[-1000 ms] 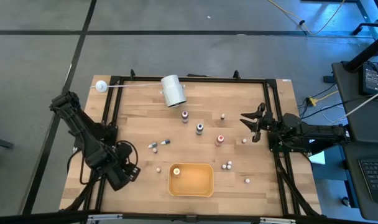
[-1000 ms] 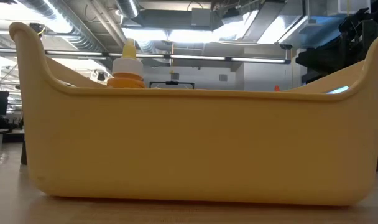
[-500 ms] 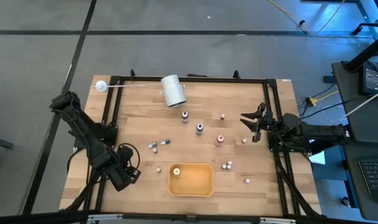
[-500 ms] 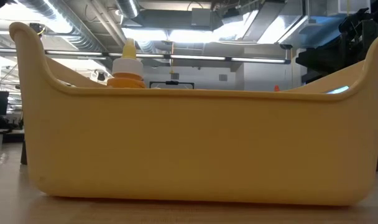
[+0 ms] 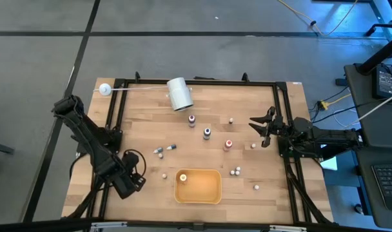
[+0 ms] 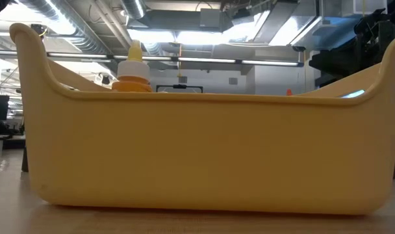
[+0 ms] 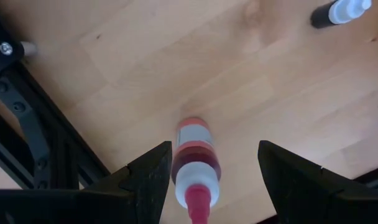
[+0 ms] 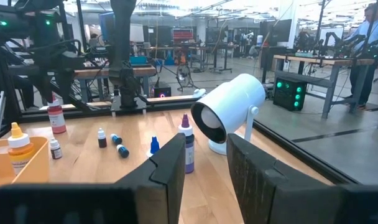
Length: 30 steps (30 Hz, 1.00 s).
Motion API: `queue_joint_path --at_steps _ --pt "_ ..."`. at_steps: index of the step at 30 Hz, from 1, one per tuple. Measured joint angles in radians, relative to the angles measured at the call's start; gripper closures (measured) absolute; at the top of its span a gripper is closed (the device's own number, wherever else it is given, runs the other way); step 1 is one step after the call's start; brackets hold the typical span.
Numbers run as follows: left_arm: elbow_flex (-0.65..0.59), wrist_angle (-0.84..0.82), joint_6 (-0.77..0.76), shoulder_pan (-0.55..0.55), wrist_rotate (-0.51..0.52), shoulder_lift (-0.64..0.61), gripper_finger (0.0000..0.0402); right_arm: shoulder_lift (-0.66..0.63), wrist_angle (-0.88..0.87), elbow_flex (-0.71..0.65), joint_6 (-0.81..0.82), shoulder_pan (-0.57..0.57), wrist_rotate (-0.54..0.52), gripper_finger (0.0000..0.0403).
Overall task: Pick & Place food coloring
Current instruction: Put the big pink food coloring bottle into the yellow bin
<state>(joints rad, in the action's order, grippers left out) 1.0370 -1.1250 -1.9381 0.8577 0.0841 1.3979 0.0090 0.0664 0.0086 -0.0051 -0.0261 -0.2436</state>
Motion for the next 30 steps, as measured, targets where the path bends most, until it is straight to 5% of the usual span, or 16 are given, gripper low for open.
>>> queue_joint_path --at_steps 30 --pt "0.000 0.000 0.030 0.039 -0.034 0.009 0.0169 0.000 -0.001 0.000 -0.001 0.000 0.000 0.0283"
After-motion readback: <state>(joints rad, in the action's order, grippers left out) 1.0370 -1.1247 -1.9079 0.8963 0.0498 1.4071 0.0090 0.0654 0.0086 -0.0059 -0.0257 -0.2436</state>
